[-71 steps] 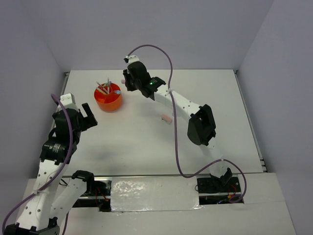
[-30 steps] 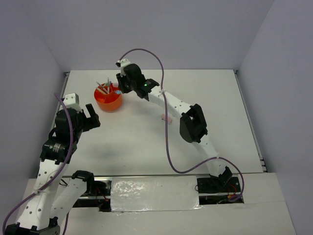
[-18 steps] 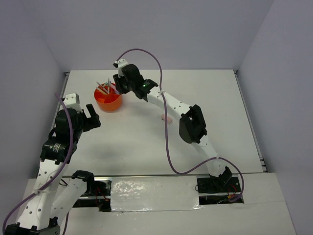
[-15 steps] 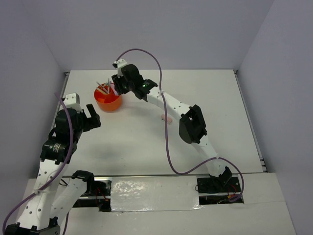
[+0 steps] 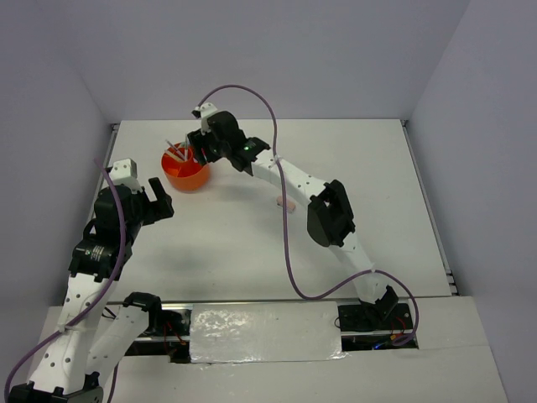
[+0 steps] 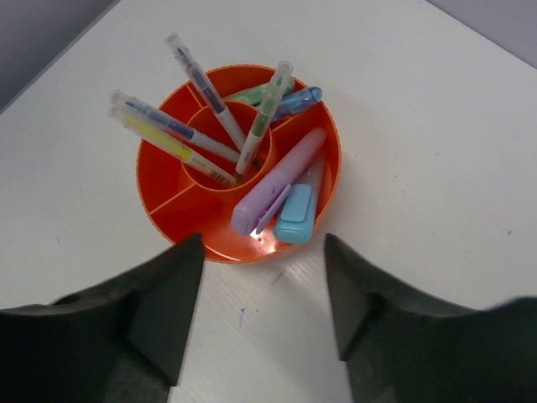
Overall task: Sort the stationery into containers
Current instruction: Place the stationery in the storage box, then pick up the stationery from the center of the board.
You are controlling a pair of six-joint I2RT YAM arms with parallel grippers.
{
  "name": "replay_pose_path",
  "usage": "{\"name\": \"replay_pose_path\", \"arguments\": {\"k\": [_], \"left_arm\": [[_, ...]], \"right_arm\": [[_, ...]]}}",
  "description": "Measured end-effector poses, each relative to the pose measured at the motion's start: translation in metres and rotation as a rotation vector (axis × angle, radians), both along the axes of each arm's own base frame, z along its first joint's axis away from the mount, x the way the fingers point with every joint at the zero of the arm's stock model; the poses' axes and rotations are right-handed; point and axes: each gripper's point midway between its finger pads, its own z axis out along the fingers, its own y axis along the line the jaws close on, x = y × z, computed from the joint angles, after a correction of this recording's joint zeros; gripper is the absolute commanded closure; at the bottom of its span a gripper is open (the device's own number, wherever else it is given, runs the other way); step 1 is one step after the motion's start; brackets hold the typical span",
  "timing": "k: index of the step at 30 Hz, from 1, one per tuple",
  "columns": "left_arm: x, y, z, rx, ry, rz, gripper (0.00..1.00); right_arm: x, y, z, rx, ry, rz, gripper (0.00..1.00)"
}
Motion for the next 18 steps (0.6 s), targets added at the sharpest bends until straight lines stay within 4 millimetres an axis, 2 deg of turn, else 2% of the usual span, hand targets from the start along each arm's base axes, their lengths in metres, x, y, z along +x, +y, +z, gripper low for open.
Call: {"name": "replay_pose_path", "arguments": {"k": [1,3,5,9,15,17,18], "left_arm": [[0.0,0.0,0.0,0.0,0.0,0.0,0.01],[0.0,0.0,0.0,0.0,0.0,0.0,0.01],[0.0,0.0,0.0,0.0,0.0,0.0,0.01],[0.001,-0.002,0.001,-0.004,-0.006,-0.01,0.01],[-0.001,-0.012,-0.002,-0.012,-0.013,-0.077,0.01],[-0.001,-0.021,-0.002,-0.029,-0.015,-0.128,0.01],[0.0,-0.026,-0.003,-0.033,-0.016,-0.158,0.01]], "right_arm": [[-0.001,0.0,0.0,0.003,0.001,0.002,0.22],[-0.007,-0.002,-0.006,0.001,0.013,0.016,0.14],[-0.018,-0.011,-0.01,-0.007,0.031,0.023,0.01],[-0.05,-0.049,-0.004,-0.02,0.062,-0.013,0.0],[-0.092,-0.114,0.057,0.057,-0.006,-0.063,0.01],[-0.101,-0.134,0.065,0.061,-0.024,-0.078,0.04],[-0.104,-0.146,0.062,0.05,-0.022,-0.092,0.1]]}}
